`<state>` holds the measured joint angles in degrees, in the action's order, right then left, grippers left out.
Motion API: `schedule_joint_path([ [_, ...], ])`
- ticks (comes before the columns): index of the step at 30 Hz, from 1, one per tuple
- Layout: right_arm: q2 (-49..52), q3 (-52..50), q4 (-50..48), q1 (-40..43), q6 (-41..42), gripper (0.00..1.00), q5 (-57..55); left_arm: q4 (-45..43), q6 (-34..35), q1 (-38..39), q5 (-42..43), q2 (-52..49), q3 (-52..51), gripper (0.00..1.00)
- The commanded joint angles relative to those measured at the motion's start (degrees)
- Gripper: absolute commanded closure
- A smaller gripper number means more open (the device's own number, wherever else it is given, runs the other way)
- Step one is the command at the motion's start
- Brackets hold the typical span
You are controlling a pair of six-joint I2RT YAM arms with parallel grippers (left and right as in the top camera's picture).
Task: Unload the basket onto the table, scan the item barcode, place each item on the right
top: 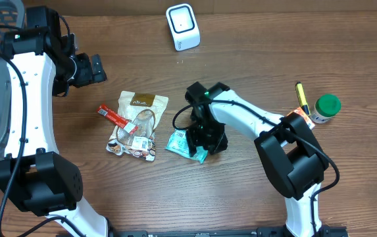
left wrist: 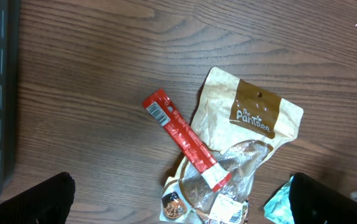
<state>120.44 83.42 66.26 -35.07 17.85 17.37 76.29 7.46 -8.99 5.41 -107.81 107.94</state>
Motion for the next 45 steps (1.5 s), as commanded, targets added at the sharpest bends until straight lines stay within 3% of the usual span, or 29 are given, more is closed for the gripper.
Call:
schedule_joint_path([
  [1,-0.44,1.49,0.0,2.4,-3.1,0.33,-8.48,-0.07,-0.66,0.39,0.39,0.26,-0.11,0.0],
  [5,-0.44,1.53,-0.52,5.2,-3.08,0.32,-9.92,-0.09,-0.66,0.39,0.39,0.26,-0.11,0.0],
  [10,-0.44,2.27,0.22,8.87,-3.06,0.33,-2.21,-0.09,-0.66,0.39,0.39,0.26,-0.11,0.0],
  [18,-1.62,2.95,0.94,15.89,-2.43,0.51,15.41,-0.09,-0.66,0.39,0.39,0.26,-0.11,0.0],
  [28,-3.06,2.03,0.87,17.66,6.58,0.5,15.13,-0.09,-0.66,0.39,0.37,0.26,-0.11,0.0],
  [36,-2.99,2.03,-0.22,14.99,18.23,0.5,7.17,-0.09,-0.66,0.39,0.39,0.26,-0.11,0.0],
  [45,-2.99,1.2,0.59,13.68,21.27,0.5,5.73,-0.07,-0.66,0.39,0.39,0.26,-0.11,0.0],
])
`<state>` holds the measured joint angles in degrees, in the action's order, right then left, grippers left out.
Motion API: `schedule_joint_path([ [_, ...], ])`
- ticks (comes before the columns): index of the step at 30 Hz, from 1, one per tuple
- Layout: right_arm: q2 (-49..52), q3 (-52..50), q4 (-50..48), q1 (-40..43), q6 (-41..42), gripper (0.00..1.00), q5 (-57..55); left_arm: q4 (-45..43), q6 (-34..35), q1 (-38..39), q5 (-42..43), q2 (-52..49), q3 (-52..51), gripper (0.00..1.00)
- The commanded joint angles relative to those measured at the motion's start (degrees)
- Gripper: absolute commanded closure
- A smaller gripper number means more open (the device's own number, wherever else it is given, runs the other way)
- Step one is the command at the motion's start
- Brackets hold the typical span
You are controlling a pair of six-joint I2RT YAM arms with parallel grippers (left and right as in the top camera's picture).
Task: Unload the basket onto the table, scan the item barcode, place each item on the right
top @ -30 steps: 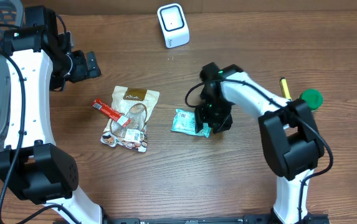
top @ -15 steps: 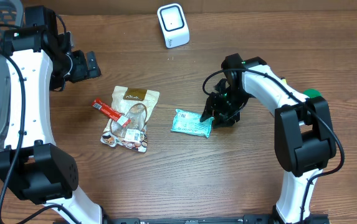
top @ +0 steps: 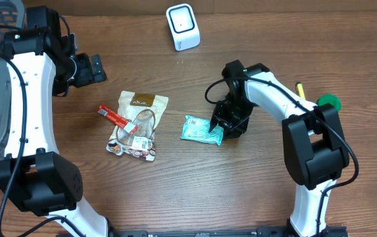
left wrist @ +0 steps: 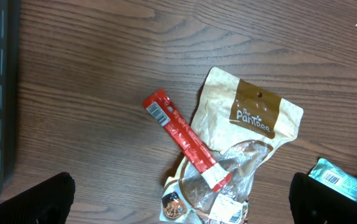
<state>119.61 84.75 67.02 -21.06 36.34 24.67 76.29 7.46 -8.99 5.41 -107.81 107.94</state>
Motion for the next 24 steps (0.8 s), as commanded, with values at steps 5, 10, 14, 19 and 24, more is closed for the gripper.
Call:
schedule_joint_path([
  [5,-2.16,-3.52,-3.61,-0.39,5.79,0.5,-1.51,-0.09,-0.66,0.39,0.39,0.26,-0.11,0.0],
  [10,-2.16,-6.99,-8.63,-1.27,8.94,0.51,-1.7,-0.09,-0.66,0.39,0.39,0.26,-0.11,0.0],
  [14,-2.16,-9.84,-12.07,-2.14,10.67,0.54,-2.45,-0.07,-0.66,0.39,0.39,0.26,-0.11,0.0],
  [19,-2.14,-12.39,-14.51,-2.4,10.86,0.6,-3.06,-0.09,-0.66,0.39,0.37,0.26,-0.11,0.0],
  [24,-2.14,-12.46,-14.43,-2.4,10.47,0.65,-6.12,-0.07,-0.66,0.39,0.39,0.26,-0.11,0.0],
])
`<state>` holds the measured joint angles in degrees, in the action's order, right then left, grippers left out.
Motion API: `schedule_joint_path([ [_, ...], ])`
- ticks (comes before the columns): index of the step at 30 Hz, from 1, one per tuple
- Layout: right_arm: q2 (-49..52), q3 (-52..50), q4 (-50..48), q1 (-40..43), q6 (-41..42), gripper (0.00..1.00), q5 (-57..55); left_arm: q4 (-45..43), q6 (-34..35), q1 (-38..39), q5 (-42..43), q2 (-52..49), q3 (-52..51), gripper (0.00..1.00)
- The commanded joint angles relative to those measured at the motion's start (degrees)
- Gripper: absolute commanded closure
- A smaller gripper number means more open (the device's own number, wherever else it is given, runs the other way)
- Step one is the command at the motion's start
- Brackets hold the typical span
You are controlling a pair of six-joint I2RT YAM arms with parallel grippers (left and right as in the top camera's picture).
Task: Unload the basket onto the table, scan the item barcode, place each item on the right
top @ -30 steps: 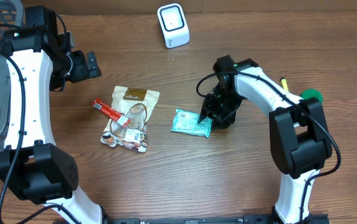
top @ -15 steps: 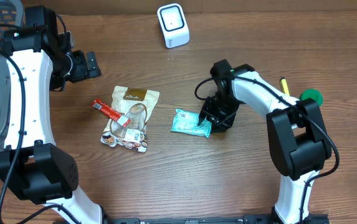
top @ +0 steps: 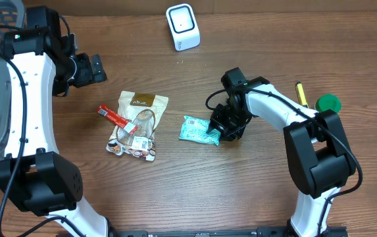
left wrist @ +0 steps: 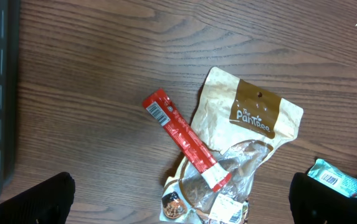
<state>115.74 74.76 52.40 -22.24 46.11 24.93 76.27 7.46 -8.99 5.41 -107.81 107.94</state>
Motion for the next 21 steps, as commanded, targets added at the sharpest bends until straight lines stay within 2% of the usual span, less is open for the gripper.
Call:
schedule_joint_path([
  [1,1.73,-2.45,0.11,-1.11,-0.7,0.69,-7.89,-0.04,-0.63,0.39,0.39,0.26,-0.11,0.0],
  [2,1.73,-2.36,0.11,-0.96,-2.47,0.72,-9.62,-0.07,-0.66,0.39,0.39,0.26,-0.11,0.0],
  [7,1.68,-2.01,-0.52,0.98,-14.36,0.71,-13.31,-0.07,-0.63,0.39,0.39,0.26,-0.11,0.0],
  [9,1.68,-0.28,0.35,2.38,-14.51,0.71,-11.89,-0.04,-0.66,0.39,0.39,0.26,-0.11,0.0],
  [11,1.64,2.91,2.05,4.17,-14.75,0.62,-7.19,-0.07,-0.66,0.39,0.39,0.26,-0.11,0.0],
  [15,1.57,10.45,6.51,7.21,-16.65,0.57,0.85,-0.07,-0.66,0.39,0.39,0.26,-0.11,0.0],
  [21,1.62,12.98,12.7,8.11,-17.68,0.52,-2.51,-0.07,-0.66,0.39,0.39,0.26,-0.11,0.0],
])
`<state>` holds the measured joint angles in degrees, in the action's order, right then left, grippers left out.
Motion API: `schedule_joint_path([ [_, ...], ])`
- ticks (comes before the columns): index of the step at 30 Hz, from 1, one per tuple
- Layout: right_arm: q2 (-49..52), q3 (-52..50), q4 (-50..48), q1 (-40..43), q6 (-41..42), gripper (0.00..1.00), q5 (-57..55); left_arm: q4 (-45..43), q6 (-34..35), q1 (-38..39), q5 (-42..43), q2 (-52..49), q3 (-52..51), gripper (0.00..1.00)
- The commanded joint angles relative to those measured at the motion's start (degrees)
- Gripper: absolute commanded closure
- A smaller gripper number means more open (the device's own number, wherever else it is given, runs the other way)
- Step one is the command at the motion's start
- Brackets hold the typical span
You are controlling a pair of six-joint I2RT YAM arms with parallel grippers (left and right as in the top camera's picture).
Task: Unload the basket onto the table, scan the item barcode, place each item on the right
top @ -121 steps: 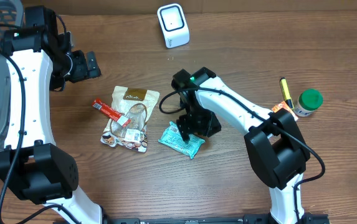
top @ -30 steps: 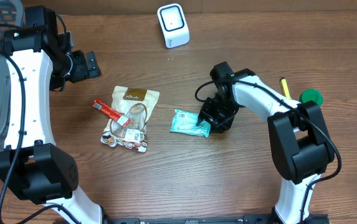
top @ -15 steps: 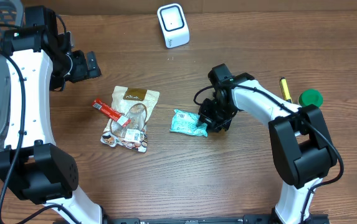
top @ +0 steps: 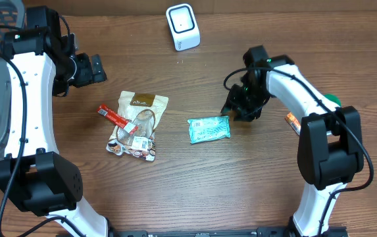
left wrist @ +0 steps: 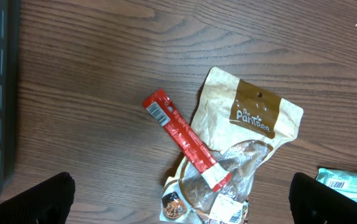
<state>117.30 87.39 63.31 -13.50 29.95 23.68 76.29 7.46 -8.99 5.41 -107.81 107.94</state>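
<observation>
A teal packet (top: 209, 130) lies flat on the table's middle, a white barcode label facing up; its corner shows in the left wrist view (left wrist: 351, 185). My right gripper (top: 239, 108) hovers just past the packet's upper right corner; whether it touches it or how its jaws stand is unclear. The white scanner (top: 183, 26) stands at the back. My left gripper (left wrist: 178, 208) is open and high over the left of the table, with nothing between its fingers (left wrist: 28, 199).
A brown snack pouch (top: 137, 125) lies left of the packet with a red stick pack (top: 117, 118) across it. A grey basket fills the left edge. A green-capped bottle (top: 333, 100) and an orange item (top: 292, 122) sit by the right arm.
My right gripper has moved up and to the right, off the packet's right end. The teal packet sits slightly further right and turned level. The left arm is unchanged.
My right gripper was first down on the teal packet close to the brown pouch. Then the packet lay further right, label up, with the gripper at its right end. Now the packet rests alone and the gripper is beyond its corner.
</observation>
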Motion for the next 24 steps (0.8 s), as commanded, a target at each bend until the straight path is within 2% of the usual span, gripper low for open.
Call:
schedule_joint_path([
  [1,0.07,-0.11,2.25,-0.81,-1.51,0.51,-2.14,-0.09,-0.66,0.39,0.39,0.26,-0.11,0.0],
  [6,0.07,-3.96,3.67,-2.62,0.83,0.49,-2.62,-0.09,-0.66,0.39,0.37,0.26,-0.11,0.0],
  [11,0.09,-7.52,-0.11,-4.17,1.92,0.46,-2.62,-0.09,-0.66,0.39,0.39,0.26,-0.11,0.0],
  [24,0.09,-7.96,-2.38,-4.57,6.32,0.46,-8.2,-0.07,-0.66,0.39,0.39,0.26,-0.11,0.0],
])
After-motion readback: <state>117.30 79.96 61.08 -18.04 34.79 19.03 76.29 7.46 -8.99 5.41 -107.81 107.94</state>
